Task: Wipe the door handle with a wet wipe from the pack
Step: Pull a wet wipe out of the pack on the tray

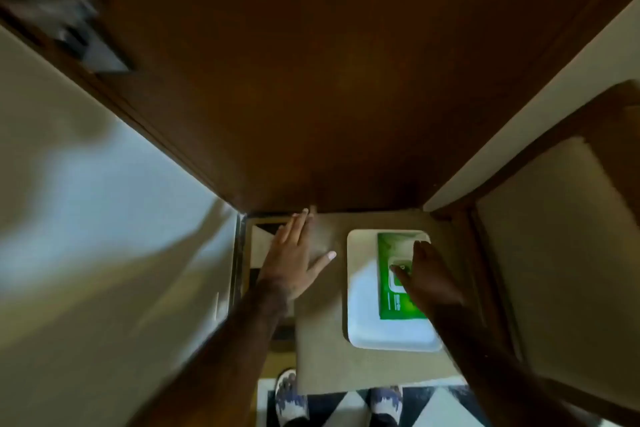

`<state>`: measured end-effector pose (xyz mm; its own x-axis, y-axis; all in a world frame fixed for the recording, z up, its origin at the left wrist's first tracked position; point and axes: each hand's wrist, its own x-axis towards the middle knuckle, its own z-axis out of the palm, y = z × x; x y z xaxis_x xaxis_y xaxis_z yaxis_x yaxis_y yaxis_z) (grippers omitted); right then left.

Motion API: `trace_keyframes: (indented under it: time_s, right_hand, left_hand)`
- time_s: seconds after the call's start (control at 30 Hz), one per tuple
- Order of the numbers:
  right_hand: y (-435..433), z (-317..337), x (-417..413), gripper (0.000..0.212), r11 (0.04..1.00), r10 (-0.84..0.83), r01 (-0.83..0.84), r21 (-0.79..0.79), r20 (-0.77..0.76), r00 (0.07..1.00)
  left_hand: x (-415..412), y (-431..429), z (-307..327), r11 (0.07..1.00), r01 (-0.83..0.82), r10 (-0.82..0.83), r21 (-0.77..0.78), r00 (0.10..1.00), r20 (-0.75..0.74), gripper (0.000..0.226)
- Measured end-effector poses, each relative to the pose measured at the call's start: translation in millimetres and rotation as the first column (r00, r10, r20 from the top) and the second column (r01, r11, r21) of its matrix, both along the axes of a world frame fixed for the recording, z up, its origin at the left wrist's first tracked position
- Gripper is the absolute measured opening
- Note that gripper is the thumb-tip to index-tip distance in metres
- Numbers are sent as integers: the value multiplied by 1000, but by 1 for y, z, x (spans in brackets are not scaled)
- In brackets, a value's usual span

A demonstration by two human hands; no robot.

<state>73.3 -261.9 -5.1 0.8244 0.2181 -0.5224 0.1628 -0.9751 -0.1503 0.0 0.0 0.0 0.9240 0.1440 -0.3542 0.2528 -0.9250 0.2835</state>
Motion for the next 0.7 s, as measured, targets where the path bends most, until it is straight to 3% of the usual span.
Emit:
trace_keyframes:
  time_s: [0.1,0.33,0.47,0.7]
  right_hand:
    - [-1,-55,-6,78,997,-30,27,-71,-45,999]
    - [10,-117,-18,65,976,-31,49,-212,88,996]
    - [17,-127,-17,46,971,30,7,-241,151,988]
    - [26,-130,-7,37,960,114,-103,-259,29,993]
  left_hand:
    - [-12,-18,-65,1000,5,-5,3,995,-99,95]
    - [-31,-45,-172,999,49,-44,24,982,-181,80]
    - [-44,-60,-200,997,15,-4,73,989,-149,82]
    - [-49,-63,-211,993,15,-3,116,994,-105,81]
